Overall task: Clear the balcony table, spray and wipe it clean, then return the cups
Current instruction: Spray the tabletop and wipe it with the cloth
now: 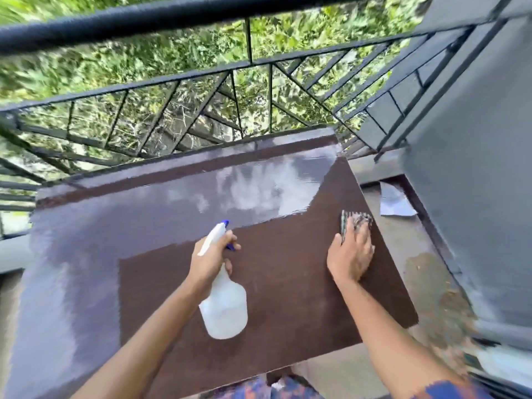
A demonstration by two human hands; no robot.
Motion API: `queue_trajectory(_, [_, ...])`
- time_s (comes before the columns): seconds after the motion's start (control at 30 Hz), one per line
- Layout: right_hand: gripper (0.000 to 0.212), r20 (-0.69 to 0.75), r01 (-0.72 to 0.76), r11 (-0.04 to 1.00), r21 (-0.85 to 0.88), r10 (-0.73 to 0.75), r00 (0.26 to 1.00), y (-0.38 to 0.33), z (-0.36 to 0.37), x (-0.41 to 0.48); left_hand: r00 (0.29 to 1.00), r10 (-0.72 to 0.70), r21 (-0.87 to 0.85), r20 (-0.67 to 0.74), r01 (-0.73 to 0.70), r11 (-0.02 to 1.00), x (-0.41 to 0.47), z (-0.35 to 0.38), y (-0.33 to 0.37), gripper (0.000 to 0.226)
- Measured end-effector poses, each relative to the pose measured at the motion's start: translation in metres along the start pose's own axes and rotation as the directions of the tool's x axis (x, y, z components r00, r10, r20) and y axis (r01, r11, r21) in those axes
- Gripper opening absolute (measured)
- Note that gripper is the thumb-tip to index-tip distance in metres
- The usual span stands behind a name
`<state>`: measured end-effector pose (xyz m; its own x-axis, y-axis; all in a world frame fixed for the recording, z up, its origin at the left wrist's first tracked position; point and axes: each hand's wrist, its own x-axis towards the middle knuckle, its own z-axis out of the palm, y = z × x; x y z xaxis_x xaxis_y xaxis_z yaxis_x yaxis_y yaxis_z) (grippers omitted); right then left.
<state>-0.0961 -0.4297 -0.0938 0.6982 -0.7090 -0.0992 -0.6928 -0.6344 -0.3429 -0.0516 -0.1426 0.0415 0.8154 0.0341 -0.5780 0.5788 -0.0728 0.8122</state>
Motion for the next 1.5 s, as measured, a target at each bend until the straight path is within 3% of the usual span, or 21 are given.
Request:
queue_trajectory(0.1, [0.06,0.03,-0.02,0.999,0.039,0.019,0.999,-0.024,0.01,-0.014,0.996,0.011,-0.01,-0.088,-0.012,1.0,-0.006,-0.02,-0.004,0.018])
queue_trajectory(0.23, [0.066,0.122,0.143,0.99,0.021,-0.144,0.982,-0.074,0.027,-0.045,0.982,0.033,-0.047,-0.187,-0.042,0.998,-0.017,-0.067,-0.015,0.02])
queue_trajectory(0.43, [0.077,0.333,0.446,0.895,0.01,-0.424,0.843,-0.167,0.059,-0.125,0.93,0.01,-0.13,-0.366,-0.062,0.99,-0.043,-0.151,-0.032,0.018])
queue_trajectory(0.67, [0.077,0.462,0.72,0.687,0.091,-0.67,0.581,-0.271,0.102,-0.258,0.89,-0.017,-0.209,-0.456,-0.089,0.974,-0.052,-0.253,-0.064,0.022])
queue_trajectory(0.93, [0.07,0.559,0.863,0.451,0.229,-0.786,0.263,-0.369,0.155,-0.396,0.835,-0.126,-0.334,-0.535,-0.072,0.94,-0.072,-0.376,-0.104,0.017])
queue_trajectory(1.03, [0.062,0.565,0.897,0.337,0.285,-0.815,0.127,-0.384,0.169,-0.433,0.813,-0.158,-0.344,-0.56,-0.055,0.937,-0.084,-0.411,-0.116,0.016])
queue_trajectory(1.17, [0.063,0.574,0.926,0.116,0.359,-0.81,-0.121,-0.376,0.177,-0.466,0.798,-0.157,-0.356,-0.581,-0.077,0.931,-0.098,-0.439,-0.131,0.019])
queue_trajectory(1.23, [0.063,0.532,0.925,0.026,0.379,-0.824,-0.195,-0.36,0.174,-0.469,0.795,-0.175,-0.373,-0.58,-0.069,0.925,-0.1,-0.442,-0.138,0.016])
queue_trajectory(1.33, [0.064,0.479,0.925,0.025,0.379,-0.86,-0.173,-0.328,0.165,-0.458,0.799,-0.215,-0.405,-0.561,-0.039,0.913,-0.098,-0.434,-0.146,0.013])
queue_trajectory(1.4, [0.062,0.456,0.927,0.066,0.37,-0.882,-0.119,-0.304,0.156,-0.445,0.814,-0.234,-0.405,-0.532,-0.002,0.914,-0.095,-0.423,-0.148,0.025])
queue_trajectory(1.5, [0.058,0.412,0.927,0.138,0.348,-0.911,-0.019,-0.26,0.138,-0.422,0.864,-0.18,-0.358,-0.47,0.0,0.934,-0.09,-0.395,-0.146,0.018])
